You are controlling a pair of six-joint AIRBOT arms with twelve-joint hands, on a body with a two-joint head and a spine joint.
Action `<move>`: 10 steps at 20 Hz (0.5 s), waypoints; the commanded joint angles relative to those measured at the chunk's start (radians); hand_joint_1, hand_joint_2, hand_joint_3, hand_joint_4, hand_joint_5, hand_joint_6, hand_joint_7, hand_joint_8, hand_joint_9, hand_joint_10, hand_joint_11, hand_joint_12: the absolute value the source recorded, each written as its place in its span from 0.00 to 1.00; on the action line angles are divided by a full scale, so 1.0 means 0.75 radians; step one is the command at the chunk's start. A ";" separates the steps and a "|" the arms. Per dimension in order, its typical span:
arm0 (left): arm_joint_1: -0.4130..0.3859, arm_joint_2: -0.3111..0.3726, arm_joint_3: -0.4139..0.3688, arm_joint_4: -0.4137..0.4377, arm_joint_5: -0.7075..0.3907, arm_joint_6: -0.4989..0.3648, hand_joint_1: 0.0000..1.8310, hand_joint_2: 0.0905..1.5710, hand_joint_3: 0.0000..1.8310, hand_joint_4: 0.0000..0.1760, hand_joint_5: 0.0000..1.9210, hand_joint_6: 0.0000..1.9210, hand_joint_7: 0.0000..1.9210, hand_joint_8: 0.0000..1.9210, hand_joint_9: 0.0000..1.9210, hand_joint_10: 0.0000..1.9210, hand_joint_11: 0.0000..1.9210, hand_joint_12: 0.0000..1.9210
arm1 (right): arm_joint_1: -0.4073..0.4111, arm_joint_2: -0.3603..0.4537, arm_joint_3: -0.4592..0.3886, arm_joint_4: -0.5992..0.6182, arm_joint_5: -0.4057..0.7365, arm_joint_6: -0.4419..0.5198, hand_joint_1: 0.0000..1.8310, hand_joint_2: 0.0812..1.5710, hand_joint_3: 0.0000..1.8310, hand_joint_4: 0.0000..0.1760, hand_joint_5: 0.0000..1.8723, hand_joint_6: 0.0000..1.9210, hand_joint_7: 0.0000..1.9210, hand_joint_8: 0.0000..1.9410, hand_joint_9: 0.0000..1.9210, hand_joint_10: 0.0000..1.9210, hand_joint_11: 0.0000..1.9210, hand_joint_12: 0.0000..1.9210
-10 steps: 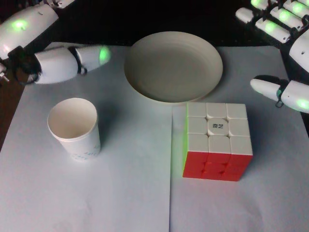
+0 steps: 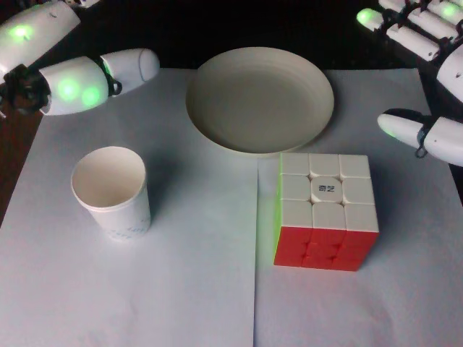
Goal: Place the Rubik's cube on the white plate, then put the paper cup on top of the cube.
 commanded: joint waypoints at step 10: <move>0.003 0.016 0.001 -0.053 -0.173 0.000 0.10 0.85 0.00 0.54 0.02 0.00 0.00 0.00 0.00 0.00 0.00 0.09 | -0.084 0.008 0.001 -0.473 0.307 0.765 0.24 0.61 0.00 0.31 0.00 0.00 0.00 0.00 0.00 0.00 0.00 0.31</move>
